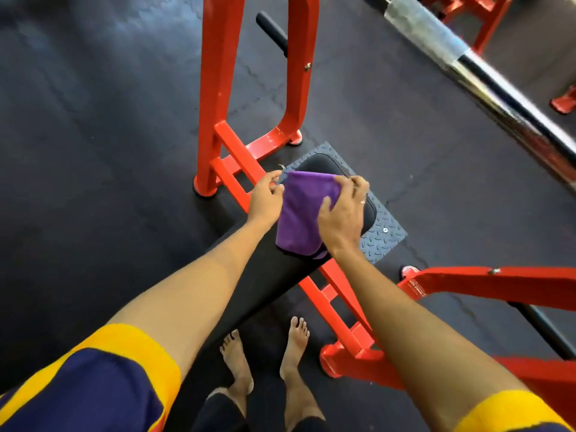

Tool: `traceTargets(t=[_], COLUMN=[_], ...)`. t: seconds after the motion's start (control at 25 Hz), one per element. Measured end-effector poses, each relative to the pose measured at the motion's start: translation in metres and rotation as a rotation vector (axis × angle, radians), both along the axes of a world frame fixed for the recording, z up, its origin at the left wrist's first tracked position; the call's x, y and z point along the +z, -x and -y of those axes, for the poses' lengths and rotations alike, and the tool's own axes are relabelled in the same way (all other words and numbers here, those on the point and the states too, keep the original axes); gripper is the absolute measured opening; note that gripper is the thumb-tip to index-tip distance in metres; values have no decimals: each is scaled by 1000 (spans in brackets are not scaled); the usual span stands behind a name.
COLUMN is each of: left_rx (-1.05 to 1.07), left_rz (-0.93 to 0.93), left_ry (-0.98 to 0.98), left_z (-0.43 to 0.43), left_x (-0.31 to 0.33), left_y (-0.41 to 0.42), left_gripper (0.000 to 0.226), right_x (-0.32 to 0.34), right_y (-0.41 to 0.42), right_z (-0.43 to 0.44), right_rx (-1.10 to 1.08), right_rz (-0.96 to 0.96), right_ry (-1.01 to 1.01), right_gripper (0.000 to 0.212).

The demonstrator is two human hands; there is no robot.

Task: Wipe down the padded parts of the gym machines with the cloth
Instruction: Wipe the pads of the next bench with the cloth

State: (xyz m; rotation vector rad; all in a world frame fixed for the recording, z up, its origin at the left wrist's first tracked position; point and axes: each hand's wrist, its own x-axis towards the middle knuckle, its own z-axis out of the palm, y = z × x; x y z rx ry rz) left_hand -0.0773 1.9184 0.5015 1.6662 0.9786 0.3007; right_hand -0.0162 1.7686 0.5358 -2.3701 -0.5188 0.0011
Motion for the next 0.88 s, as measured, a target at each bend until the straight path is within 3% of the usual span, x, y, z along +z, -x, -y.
traceTargets(t=[0.12, 0.24, 0.36, 0.48, 0.6, 0.8, 0.88], left_rx=[77, 86, 81, 112, 131, 156, 169], left_rz=[38, -3, 41, 112, 106, 51, 51], left_ry=[-9, -37, -15, -45, -216, -394, -459], left_z=[3, 1, 1, 1, 7, 16, 19], left_x=[-38, -70, -103, -124, -131, -134, -135], left_y=[-3, -5, -6, -5, -7, -9, -9], left_gripper=[37, 36, 38, 42, 44, 41, 40], right_x=[-45, -85, -108, -105, -89, -64, -67], right_y=[30, 38, 18, -4, -39, -56, -38], right_z=[-4, -14, -21, -31, -42, -14, 2], right_rx=[272, 306, 356, 491, 622, 484, 578], right_rz=[157, 160, 258, 373, 475, 452, 476], right_ry=[242, 446, 590, 600, 629, 666, 708], right_gripper=[57, 84, 96, 94, 90, 83, 78])
